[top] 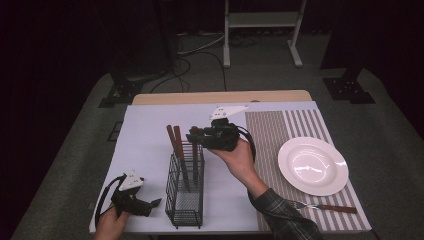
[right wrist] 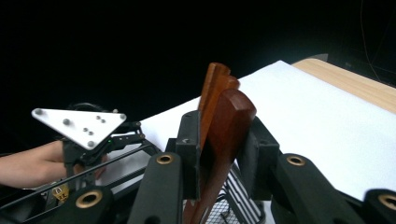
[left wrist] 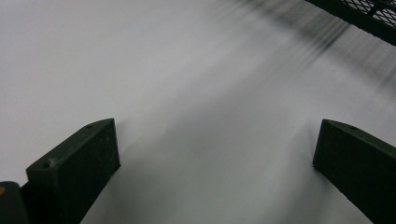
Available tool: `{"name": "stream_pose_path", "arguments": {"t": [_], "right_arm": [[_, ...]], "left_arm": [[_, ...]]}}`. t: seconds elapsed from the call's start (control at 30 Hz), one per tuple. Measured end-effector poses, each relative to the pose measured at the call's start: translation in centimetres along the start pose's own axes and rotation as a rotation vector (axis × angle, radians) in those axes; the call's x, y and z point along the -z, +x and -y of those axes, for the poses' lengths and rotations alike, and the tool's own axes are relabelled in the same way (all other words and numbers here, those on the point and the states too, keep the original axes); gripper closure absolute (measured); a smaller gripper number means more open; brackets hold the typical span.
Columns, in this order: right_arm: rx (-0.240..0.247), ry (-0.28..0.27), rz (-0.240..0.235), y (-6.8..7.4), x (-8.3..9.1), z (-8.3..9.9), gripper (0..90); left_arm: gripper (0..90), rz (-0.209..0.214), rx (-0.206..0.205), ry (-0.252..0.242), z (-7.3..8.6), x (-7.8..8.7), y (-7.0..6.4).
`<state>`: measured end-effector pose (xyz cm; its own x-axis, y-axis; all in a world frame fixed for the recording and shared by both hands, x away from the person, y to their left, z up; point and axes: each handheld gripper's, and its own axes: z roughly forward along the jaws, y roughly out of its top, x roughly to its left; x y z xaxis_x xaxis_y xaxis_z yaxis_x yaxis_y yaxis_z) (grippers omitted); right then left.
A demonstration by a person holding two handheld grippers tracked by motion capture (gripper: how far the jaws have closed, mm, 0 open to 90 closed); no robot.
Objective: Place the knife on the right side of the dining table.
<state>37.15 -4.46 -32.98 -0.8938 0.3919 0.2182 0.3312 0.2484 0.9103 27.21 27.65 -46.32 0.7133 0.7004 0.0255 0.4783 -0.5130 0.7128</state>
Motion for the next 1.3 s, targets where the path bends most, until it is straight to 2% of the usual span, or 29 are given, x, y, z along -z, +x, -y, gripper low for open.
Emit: {"name": "stream_pose_path", "arguments": {"t": [0.2, 0.43, 0.87, 1.3], "right_arm": [[-0.005, -0.006, -0.040, 0.7, 0.3, -0.1, 74.6], [0.004, -0.029, -0.065, 1.2, 0.4, -0.5, 79.4], [-0.006, -0.059, -0.080, 1.3, 0.4, -1.0, 79.6], [0.014, -0.111, -0.079, 1.8, 1.6, -2.8, 79.6]], "left_arm": [[0.0, 0.000, 0.000, 0.000, 0.0, 0.0, 0.0], [0.0, 0.000, 0.000, 0.000, 0.0, 0.0, 0.0], [0.0, 0.000, 0.000, 0.000, 0.0, 0.0, 0.0], [0.0, 0.000, 0.000, 0.000, 0.0, 0.0, 0.0]]}}
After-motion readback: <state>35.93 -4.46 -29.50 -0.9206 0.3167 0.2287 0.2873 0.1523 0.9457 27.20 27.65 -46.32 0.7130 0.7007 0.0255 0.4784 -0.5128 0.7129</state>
